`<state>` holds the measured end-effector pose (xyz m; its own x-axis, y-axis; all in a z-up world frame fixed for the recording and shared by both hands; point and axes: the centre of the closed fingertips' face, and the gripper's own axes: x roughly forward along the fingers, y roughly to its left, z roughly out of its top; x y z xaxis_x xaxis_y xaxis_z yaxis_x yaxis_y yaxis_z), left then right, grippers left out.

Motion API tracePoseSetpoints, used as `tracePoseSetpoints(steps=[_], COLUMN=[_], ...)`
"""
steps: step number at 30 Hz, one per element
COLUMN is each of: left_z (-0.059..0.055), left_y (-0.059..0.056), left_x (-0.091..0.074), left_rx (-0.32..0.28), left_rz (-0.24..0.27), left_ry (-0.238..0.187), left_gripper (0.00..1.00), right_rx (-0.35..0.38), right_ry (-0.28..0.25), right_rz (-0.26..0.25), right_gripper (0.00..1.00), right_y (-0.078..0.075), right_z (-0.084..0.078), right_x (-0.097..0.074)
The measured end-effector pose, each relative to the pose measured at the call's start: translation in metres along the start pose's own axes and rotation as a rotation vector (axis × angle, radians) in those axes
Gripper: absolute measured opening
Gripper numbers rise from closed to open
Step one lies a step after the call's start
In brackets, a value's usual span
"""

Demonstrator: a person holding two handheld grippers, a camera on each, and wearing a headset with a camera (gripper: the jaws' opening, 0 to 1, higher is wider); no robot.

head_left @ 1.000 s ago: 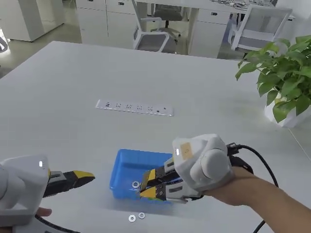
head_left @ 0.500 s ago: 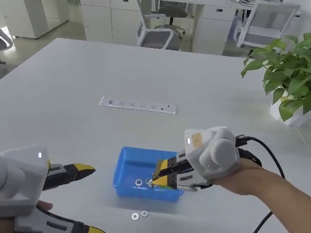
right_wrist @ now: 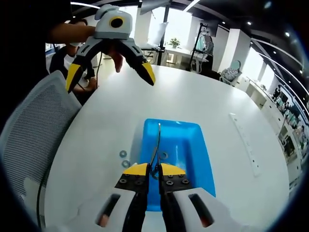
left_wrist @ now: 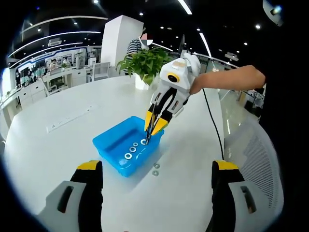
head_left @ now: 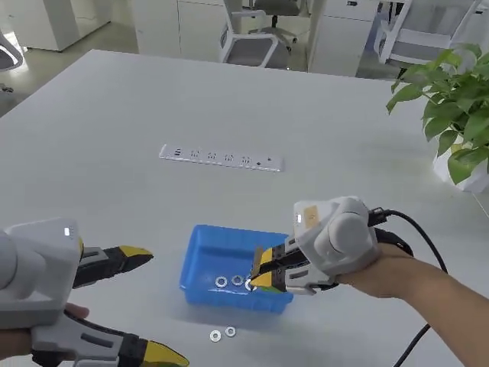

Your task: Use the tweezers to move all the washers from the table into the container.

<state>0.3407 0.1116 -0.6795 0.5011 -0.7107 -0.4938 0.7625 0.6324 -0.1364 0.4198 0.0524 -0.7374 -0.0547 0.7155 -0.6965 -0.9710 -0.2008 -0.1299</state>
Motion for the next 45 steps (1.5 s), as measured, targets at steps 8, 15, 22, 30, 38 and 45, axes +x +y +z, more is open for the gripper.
tracePoseSetpoints(steps=[8,15,22,30,38,45], left_z=[0.007,0.016,0.022,0.034,0.047,0.054], left_y=[0.004,0.007,0.013,0.018,0.022,0.023], left_x=[0.004,0.012,0.028,0.043,0.062,0.078], left_rx=[0.004,0.019,0.046,0.093,0.172,0.225], left_rz=[0.009,-0.006,-0.034,-0.06,-0.085,-0.115], left_ry=[-0.017,-0.023,-0.006,-0.013,-0.009,0.008], left_gripper=[0.95,0.87,0.67,0.51,0.35,0.3], right_rx=[0.017,0.035,0.041,0.044,0.048,0.044], right_ry=[0.015,0.022,0.03,0.035,0.029,0.028], right_rz=[0.012,0.025,0.032,0.032,0.033,0.037], right_gripper=[0.07,0.08,0.08,0.08,0.08,0.08], right_y=[-0.004,-0.005,-0.005,-0.006,-0.007,-0.006], right_z=[-0.011,-0.017,-0.02,-0.024,-0.024,-0.023], right_x=[0.006,0.011,0.014,0.015,0.015,0.016])
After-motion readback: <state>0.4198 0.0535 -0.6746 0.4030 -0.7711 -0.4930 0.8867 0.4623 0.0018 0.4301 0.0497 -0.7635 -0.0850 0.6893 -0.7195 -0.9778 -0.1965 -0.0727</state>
